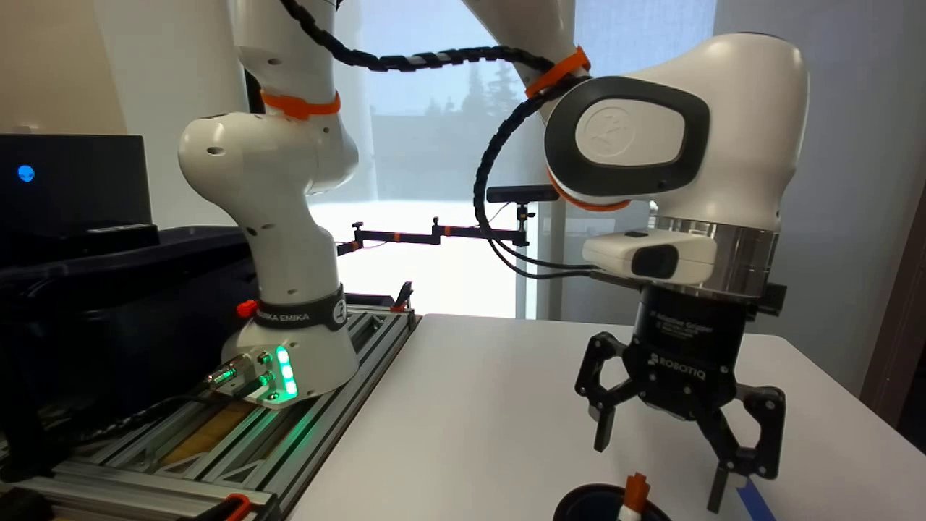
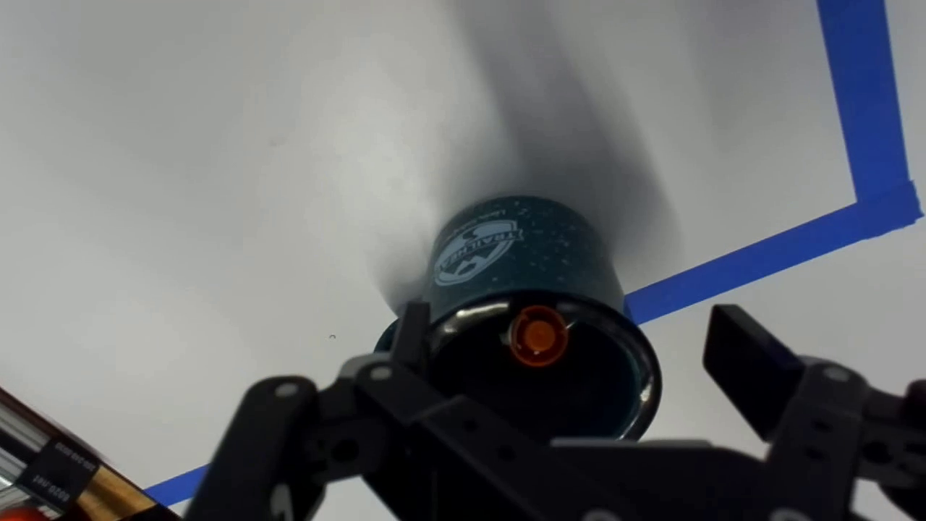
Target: Put the marker on the table
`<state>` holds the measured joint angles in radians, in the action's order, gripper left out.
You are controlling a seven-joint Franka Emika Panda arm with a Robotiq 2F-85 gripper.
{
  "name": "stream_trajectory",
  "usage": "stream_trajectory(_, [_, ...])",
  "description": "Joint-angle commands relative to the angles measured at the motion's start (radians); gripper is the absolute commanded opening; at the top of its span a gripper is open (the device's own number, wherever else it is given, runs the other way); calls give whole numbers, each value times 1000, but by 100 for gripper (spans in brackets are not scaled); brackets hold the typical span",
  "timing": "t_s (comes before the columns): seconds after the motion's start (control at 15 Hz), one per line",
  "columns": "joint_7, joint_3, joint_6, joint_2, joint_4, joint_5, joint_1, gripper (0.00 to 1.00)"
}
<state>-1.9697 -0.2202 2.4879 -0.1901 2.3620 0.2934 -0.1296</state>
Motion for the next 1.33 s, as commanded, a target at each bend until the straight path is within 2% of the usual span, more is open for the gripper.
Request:
stream_trajectory(0.0, [-73, -21, -14, 1, -3, 15, 26, 65])
stream_trajectory(0.33, [-100, -26, -17, 1, -4, 12, 28, 26])
stream_trajectory(0.47, [-109, -29, -19, 2, -4, 14, 28, 22])
stream_trajectory(0.6, [-115, -32, -21, 6, -1, 17, 28, 23])
stream_trajectory(0.8, [-124, -37, -28, 9, 5, 25, 27, 42])
stream_trajectory(0.93, [-126, -39, -31, 10, 6, 28, 26, 46])
stream_trajectory(1.0, [-127, -40, -33, 10, 6, 28, 26, 39])
stream_trajectory(1.07, [-126, -40, -35, 11, 6, 27, 26, 38])
stream_trajectory(1.13, [-127, -41, -36, 11, 6, 27, 26, 32])
stream_trajectory(1.2, [-126, -41, -37, 12, 6, 27, 26, 16])
stream_trajectory(1.27, [-126, -41, -36, 11, 6, 27, 26, 12])
